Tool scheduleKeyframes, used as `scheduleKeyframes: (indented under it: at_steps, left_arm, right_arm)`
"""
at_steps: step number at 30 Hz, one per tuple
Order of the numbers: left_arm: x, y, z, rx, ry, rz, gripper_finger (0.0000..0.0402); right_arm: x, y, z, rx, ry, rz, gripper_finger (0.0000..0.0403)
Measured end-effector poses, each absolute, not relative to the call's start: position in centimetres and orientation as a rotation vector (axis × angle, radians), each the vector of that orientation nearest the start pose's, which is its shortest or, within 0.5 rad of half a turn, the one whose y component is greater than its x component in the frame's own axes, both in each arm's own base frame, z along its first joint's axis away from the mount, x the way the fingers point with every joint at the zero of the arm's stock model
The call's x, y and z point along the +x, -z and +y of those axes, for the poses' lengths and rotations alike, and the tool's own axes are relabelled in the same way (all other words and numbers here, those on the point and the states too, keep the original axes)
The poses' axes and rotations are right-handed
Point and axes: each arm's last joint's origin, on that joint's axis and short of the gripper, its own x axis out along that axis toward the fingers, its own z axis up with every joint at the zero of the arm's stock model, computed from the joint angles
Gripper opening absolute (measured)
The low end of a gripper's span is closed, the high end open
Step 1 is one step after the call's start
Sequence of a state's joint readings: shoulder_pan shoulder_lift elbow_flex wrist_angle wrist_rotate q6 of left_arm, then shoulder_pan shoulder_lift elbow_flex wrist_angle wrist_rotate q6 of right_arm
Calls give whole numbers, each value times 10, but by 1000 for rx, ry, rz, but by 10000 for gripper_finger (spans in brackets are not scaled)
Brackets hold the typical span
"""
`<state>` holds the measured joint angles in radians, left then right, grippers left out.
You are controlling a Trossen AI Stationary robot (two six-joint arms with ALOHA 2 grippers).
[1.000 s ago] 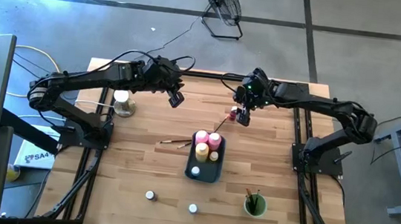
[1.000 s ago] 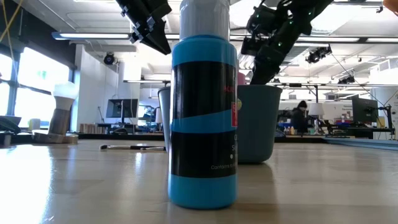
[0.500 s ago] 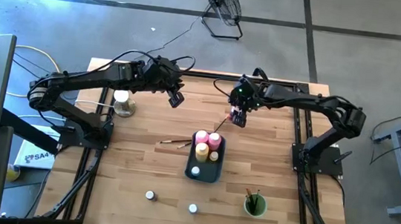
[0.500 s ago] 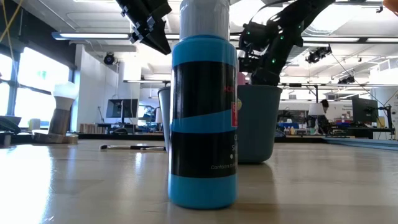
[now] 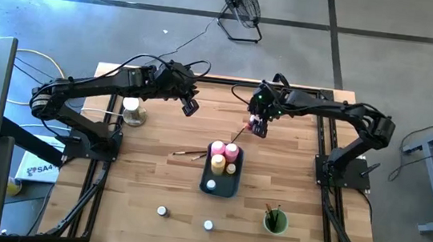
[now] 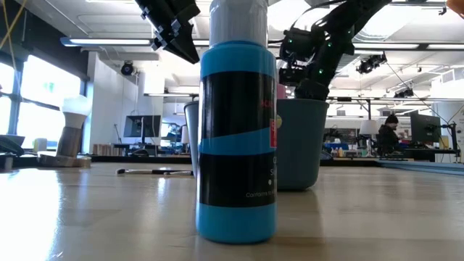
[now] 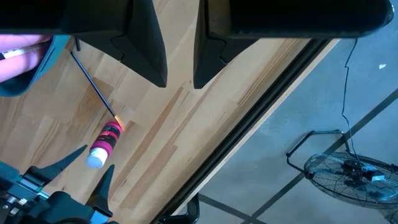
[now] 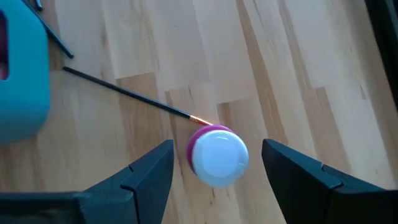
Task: Pick & Place Paint Supplies
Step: Put the small pink and black paint bottle into the blue bin
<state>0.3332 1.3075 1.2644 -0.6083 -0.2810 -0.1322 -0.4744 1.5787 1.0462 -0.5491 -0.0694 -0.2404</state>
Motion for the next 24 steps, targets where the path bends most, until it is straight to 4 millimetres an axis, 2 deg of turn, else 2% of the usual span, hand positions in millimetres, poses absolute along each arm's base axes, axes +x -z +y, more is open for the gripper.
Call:
scheduleKeyframes:
  at_steps: [9,20,24]
  left_arm:
    - [257,-350,97,-141,-635,621,77]
    - [257,-350,97,-140,-636,621,77]
    - [257,-350,97,-140,-636,621,77]
  right_arm:
    - [276,-210,-139,85,222,1076,228]
    - [276,-210,-139,83,225,1077,133]
    - [276,-210,-139,83,225,1076,118]
